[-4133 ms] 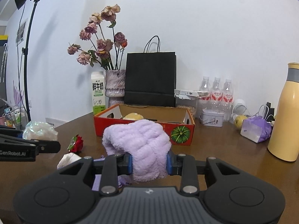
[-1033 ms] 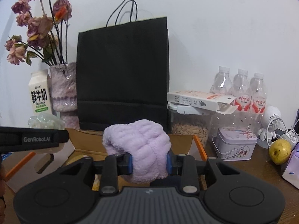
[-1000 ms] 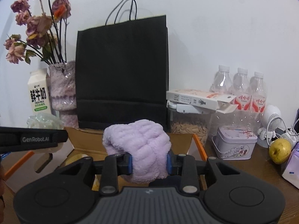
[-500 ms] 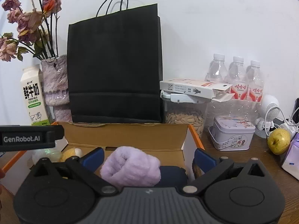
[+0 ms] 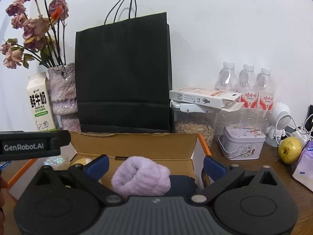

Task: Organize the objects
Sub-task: 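Open the left gripper to drop the bag into the box while the right releases the towel, then withdraw both grippers from the box toward the purple cloth bag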

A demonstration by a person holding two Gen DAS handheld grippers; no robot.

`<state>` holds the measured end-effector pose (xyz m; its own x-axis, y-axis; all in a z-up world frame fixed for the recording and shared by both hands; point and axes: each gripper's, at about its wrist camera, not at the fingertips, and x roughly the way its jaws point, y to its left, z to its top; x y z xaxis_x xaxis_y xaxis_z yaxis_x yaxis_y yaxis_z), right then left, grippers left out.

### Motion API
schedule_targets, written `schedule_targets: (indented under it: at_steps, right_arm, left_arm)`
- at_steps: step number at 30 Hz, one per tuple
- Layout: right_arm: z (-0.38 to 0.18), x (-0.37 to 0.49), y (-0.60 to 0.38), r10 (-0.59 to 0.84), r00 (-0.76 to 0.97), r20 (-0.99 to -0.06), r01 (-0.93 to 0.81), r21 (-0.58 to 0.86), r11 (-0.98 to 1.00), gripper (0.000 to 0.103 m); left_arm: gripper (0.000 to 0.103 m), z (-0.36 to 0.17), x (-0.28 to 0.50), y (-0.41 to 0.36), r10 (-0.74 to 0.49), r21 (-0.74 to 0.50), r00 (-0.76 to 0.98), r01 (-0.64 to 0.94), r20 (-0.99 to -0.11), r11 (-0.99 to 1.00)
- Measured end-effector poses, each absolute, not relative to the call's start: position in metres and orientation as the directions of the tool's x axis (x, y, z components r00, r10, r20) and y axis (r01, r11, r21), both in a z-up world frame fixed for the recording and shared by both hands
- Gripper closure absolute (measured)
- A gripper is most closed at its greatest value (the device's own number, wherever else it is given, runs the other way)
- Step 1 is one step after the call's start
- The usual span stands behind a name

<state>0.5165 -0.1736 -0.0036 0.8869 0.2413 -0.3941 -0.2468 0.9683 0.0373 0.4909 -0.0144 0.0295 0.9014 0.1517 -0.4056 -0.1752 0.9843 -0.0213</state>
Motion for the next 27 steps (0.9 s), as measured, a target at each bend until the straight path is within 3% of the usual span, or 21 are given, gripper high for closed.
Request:
schedule_targets:
  at_steps: [27]
  right_arm:
    - [0.007, 0.432, -0.188, 0.248, 0.890, -0.383, -0.270, -0.003, 0.963, 0.000]
  left_arm:
    - [0.000, 0.043, 0.404, -0.006, 0.118, -0.037, 0.916, -0.143, -0.384, 0.989]
